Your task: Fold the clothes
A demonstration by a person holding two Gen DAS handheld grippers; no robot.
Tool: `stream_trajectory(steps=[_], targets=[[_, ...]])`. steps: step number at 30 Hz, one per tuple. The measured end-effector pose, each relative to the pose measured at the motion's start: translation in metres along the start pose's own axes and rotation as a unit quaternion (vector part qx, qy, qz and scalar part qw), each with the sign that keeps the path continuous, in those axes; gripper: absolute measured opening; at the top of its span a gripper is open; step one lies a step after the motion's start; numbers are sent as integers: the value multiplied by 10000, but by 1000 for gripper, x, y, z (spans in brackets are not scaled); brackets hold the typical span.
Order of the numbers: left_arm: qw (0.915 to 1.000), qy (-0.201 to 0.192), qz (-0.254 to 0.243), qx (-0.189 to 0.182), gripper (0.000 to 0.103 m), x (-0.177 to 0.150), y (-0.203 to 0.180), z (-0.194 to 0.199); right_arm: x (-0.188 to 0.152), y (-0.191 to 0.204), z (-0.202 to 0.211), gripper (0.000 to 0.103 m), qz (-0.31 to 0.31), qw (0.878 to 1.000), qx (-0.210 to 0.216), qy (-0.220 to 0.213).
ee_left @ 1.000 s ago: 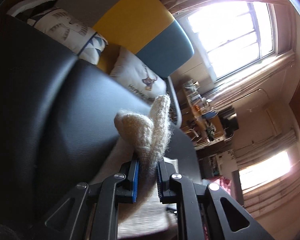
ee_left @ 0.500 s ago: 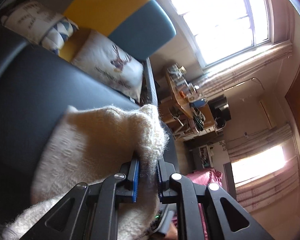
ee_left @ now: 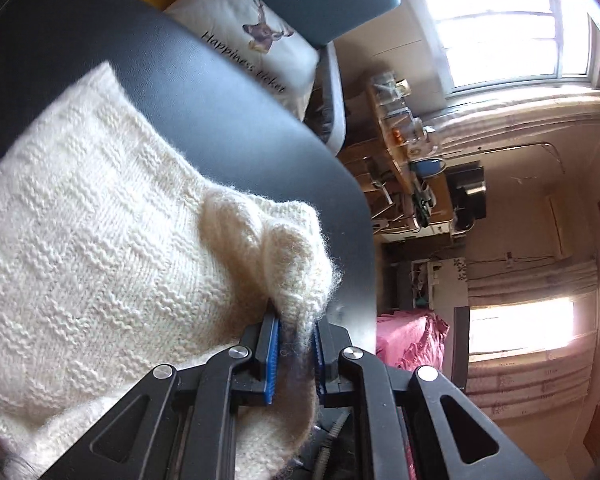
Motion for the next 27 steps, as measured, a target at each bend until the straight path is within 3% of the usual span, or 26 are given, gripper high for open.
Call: stream_trajectory(steps=[6, 10, 15, 19, 24, 27], targets=[[9995, 235, 207, 1, 16, -11, 2, -22, -28, -13, 31, 103, -352, 9992, -23, -164], [9986, 521, -26, -91, 19, -26, -16, -27, -38, -6, 45, 103, -743, 9970, -46, -229], [9916, 1043, -565, -514, 20, -54, -57, -24, -34, 14, 71, 103, -938, 9945, 41, -470], [9829, 1111, -1324, -643, 21, -64, -86, -5, -28, 28, 96, 103, -1007, 9923, 151, -709], [9800, 438, -1876, -497, 22, -28, -70, 62, -17, 53, 128, 103, -981, 9893, 359, -1022], [9830, -177, -1827, 76, 23, 8, -17, 106, 20, 99, 122, 103, -464, 9906, 927, -888]])
Point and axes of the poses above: each gripper's, at about its wrist camera, not at the fingertips, and z roughly against the way its jaws point, y to its left, x to its top, the point moved 10 cm from there along -z, roughly the way its jaws point, and after that the axes turned 5 degrees about -z, right-handed, at the moved point
